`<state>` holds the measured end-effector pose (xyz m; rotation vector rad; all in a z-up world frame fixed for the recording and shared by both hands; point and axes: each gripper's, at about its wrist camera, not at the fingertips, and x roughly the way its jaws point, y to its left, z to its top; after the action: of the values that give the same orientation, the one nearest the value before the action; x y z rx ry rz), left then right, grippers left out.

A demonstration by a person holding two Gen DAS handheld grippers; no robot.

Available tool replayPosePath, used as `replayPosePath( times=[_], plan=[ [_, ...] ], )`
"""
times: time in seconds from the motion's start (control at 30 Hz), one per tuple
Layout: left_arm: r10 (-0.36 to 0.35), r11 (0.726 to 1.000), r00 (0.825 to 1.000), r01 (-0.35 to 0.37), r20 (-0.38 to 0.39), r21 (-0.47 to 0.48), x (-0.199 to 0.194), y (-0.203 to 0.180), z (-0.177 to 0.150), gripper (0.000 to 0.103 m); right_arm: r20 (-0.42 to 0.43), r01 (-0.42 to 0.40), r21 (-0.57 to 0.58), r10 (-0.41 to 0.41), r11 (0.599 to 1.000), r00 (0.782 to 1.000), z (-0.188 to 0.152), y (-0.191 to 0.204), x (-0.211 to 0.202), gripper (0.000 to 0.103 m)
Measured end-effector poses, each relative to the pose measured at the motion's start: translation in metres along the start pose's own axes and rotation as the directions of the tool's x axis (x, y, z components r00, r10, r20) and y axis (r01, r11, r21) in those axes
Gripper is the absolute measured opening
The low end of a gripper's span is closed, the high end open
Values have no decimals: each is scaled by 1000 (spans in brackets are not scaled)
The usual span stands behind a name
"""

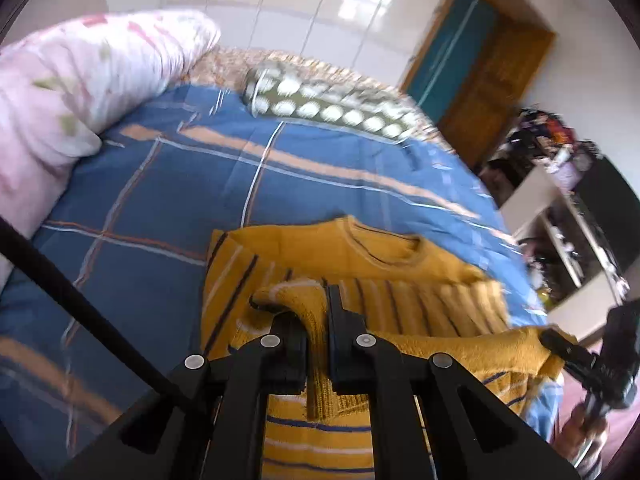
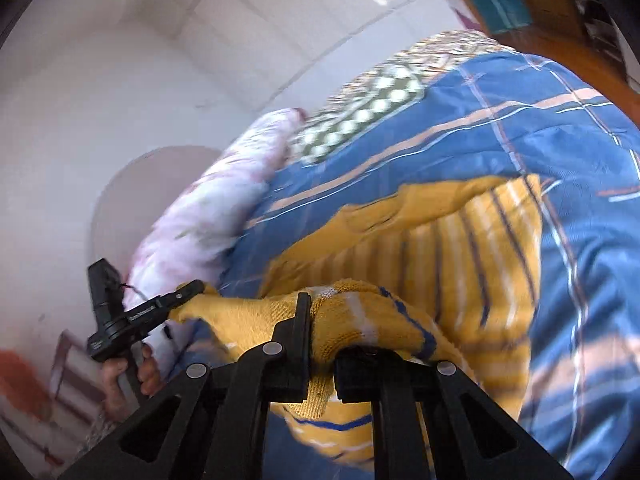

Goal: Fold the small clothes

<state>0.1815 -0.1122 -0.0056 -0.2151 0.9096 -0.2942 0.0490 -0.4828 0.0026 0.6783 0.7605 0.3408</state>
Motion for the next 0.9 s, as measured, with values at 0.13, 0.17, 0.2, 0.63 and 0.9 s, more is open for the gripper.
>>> replayPosePath(
  times=[0.13,0.17,0.2,0.63,0.9],
  plan=[
    [30,999,997,-33,-74,-34,68,4,23,8,-31,56,96,-54,994,998,34,-38,47,10],
    [25,999,996,-29,-88,-44,80,6,26,8,-41,52,143,-46,988,998,40,-52,57,11],
    [17,998,995,-22,-96,-59,89,8,26,11,-43,39,192,-31,981,999,46,-65,64,12],
    [-189,922,981,165,-35,-351,94,70,37,63,59,-117,547,102,829,993,78,-161,95,54],
    [-50,986,998,42,-48,-163,24,55,-4,65,21,38,365,-49,930,999,74,-134,35,75]
  ],
)
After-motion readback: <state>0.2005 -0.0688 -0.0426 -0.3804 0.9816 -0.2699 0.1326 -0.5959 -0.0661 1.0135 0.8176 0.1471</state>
